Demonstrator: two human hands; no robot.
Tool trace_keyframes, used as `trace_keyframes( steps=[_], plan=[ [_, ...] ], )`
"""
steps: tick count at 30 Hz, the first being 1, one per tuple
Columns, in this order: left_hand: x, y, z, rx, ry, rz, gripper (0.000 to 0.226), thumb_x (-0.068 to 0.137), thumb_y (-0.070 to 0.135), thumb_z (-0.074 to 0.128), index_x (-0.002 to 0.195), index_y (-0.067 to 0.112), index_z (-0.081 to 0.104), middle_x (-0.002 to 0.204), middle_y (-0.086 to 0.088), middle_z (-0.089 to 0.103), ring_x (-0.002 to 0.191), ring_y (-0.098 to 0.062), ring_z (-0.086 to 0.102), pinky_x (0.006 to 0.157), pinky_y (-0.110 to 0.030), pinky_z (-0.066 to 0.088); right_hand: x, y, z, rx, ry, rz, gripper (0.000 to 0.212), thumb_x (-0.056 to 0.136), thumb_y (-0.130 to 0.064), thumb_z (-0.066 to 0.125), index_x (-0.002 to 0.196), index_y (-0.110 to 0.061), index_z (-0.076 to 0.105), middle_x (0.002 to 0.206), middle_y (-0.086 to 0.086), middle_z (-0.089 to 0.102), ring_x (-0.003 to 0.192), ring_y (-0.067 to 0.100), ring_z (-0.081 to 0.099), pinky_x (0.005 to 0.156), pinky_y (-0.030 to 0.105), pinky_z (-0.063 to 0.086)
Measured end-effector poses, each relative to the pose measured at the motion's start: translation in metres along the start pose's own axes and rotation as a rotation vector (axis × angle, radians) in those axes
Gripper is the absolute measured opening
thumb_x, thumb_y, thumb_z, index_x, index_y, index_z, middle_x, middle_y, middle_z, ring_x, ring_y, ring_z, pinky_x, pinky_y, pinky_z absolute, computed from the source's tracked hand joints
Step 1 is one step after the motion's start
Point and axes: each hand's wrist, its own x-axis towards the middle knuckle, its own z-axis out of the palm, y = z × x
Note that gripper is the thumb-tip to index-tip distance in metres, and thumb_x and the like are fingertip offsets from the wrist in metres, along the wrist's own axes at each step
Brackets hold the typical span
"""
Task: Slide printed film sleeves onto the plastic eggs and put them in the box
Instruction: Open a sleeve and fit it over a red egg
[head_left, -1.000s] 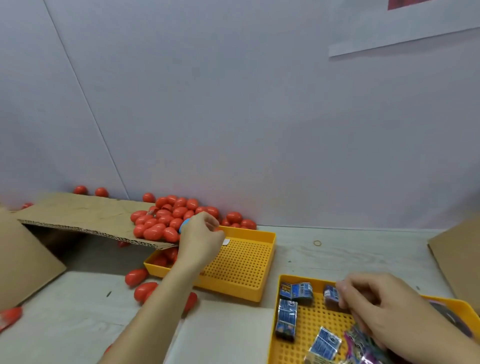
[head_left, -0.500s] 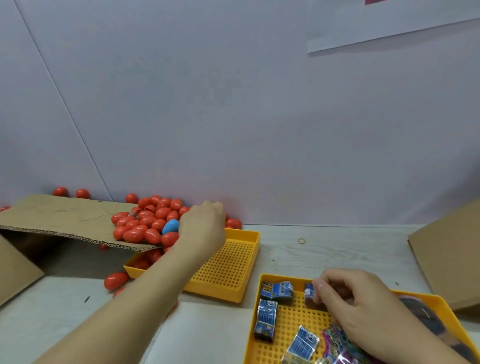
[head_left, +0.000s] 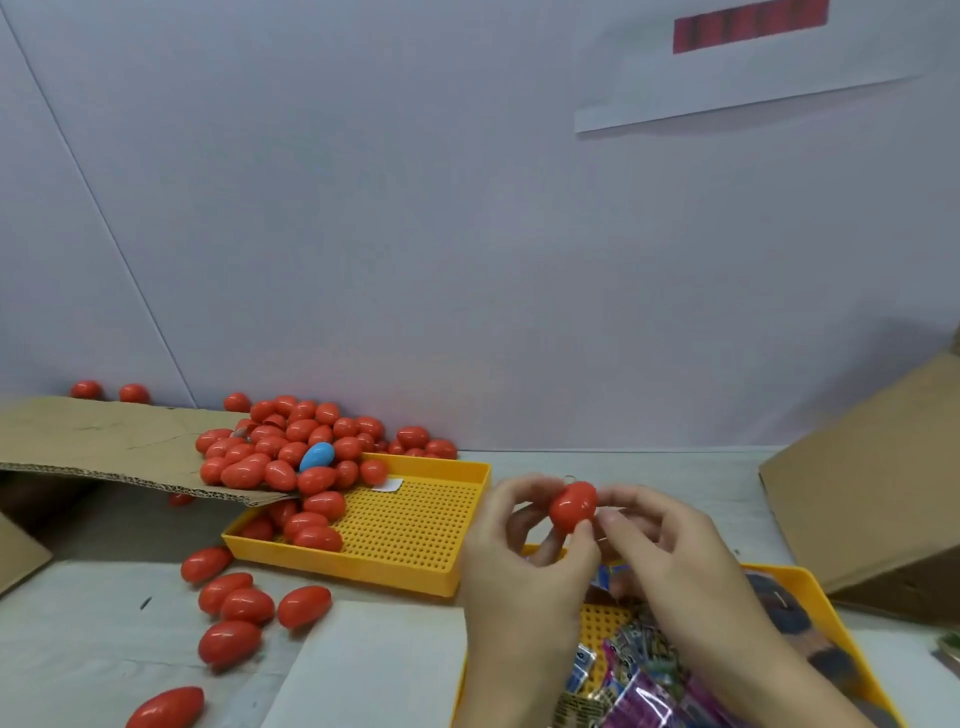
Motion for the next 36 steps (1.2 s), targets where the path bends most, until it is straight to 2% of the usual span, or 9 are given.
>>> trace_keyframes(
  steps=[2,5,11,15,18,22,28,33,36],
  plan=[
    [0.007,-0.005,-0.005,0.097,-0.066,0.02,0.038,0.075,-0.011,0.076,0.097,0.018,0.068,0.095,-0.005,0.068,0.101,-0.02,0.07,0.084,-0.034,0.06,0.002,0.003,0.0,0.025,-0.005,0.013,0.018,0.1,-0.021,0.054,0.106,-0.028,0.069,0.089,-0.002,0.077,0.085,0.033,0.069,0.065,0.03,0.056],
    [0.017,-0.007,-0.008,0.22,-0.136,0.092,0.042,0.073,-0.003,0.083,0.099,0.026,0.068,0.098,0.001,0.066,0.103,-0.015,0.067,0.082,-0.024,0.059,0.005,0.007,0.0,0.066,0.002,0.018,0.02,0.098,-0.02,0.056,0.111,-0.029,0.068,0.094,-0.004,0.077,0.084,0.025,0.071,0.06,0.024,0.056],
    [0.024,-0.019,-0.01,0.34,-0.202,0.205,0.041,0.075,0.006,0.084,0.11,0.023,0.071,0.101,0.012,0.059,0.104,-0.003,0.062,0.08,-0.015,0.056,0.012,0.022,-0.002,0.015,0.023,-0.01,0.022,0.096,-0.024,0.059,0.111,-0.035,0.069,0.097,-0.005,0.075,0.07,0.017,0.069,0.066,0.026,0.056],
    [0.024,-0.02,-0.008,0.344,-0.221,0.246,0.04,0.075,0.008,0.085,0.111,0.021,0.072,0.102,0.009,0.059,0.103,-0.001,0.063,0.077,-0.01,0.054,0.014,0.026,-0.002,0.046,-0.012,-0.054,0.03,0.099,-0.019,0.053,0.112,-0.038,0.071,0.104,-0.004,0.074,0.085,0.015,0.072,0.072,0.03,0.058],
    [0.022,-0.019,-0.008,0.315,-0.252,0.277,0.039,0.078,0.002,0.081,0.111,0.021,0.072,0.105,0.009,0.062,0.104,0.001,0.063,0.077,-0.006,0.052,0.014,0.024,-0.001,0.128,-0.051,-0.072,0.034,0.099,-0.019,0.049,0.111,-0.042,0.071,0.109,0.001,0.074,0.096,0.021,0.073,0.076,0.032,0.059],
    [0.022,-0.019,-0.008,0.348,-0.198,0.342,0.041,0.075,0.003,0.082,0.109,0.023,0.072,0.104,0.013,0.067,0.1,-0.002,0.066,0.08,-0.014,0.055,0.013,0.021,0.0,0.213,-0.073,-0.051,0.038,0.103,-0.014,0.042,0.111,-0.036,0.072,0.107,0.003,0.074,0.097,0.019,0.072,0.075,0.031,0.058],
    [0.02,-0.017,-0.007,0.468,-0.18,0.39,0.04,0.075,0.018,0.084,0.109,0.033,0.067,0.102,0.023,0.066,0.105,0.003,0.059,0.087,-0.016,0.048,0.011,0.012,0.0,0.415,-0.103,0.067,0.04,0.103,-0.007,0.038,0.098,-0.013,0.077,0.084,0.011,0.073,0.072,0.02,0.071,0.061,0.026,0.056],
    [0.02,-0.015,-0.007,0.44,-0.206,0.349,0.039,0.076,0.017,0.083,0.108,0.032,0.067,0.1,0.022,0.068,0.105,0.002,0.061,0.089,-0.019,0.05,0.008,0.009,0.0,0.481,-0.117,0.066,0.036,0.101,-0.004,0.038,0.106,-0.006,0.073,0.084,0.016,0.071,0.07,0.02,0.07,0.059,0.027,0.057],
    [0.019,-0.015,-0.008,0.437,-0.198,0.34,0.04,0.075,0.018,0.084,0.109,0.032,0.067,0.1,0.022,0.067,0.105,0.003,0.059,0.088,-0.016,0.049,0.008,0.008,0.0,0.491,-0.12,0.07,0.035,0.101,-0.004,0.039,0.109,-0.004,0.072,0.086,0.018,0.07,0.072,0.019,0.07,0.06,0.027,0.056]
  ],
)
